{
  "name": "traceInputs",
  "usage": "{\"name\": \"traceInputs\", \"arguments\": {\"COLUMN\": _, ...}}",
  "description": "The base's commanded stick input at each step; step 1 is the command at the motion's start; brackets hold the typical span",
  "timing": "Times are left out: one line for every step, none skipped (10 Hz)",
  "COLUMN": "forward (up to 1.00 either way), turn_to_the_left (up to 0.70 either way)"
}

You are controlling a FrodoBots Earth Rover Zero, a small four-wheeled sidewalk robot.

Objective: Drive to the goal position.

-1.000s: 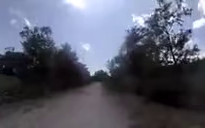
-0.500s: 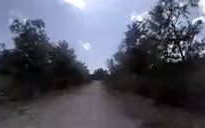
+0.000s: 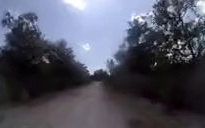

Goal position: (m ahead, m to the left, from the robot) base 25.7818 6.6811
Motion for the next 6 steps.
{"name": "traceInputs", "arguments": {"forward": 0.85, "turn_to_the_left": 0.0}}
{"name": "traceInputs", "arguments": {"forward": 0.85, "turn_to_the_left": 0.0}}
{"name": "traceInputs", "arguments": {"forward": 0.85, "turn_to_the_left": 0.0}}
{"name": "traceInputs", "arguments": {"forward": 0.85, "turn_to_the_left": 0.0}}
{"name": "traceInputs", "arguments": {"forward": 0.85, "turn_to_the_left": 0.0}}
{"name": "traceInputs", "arguments": {"forward": 0.85, "turn_to_the_left": 0.0}}
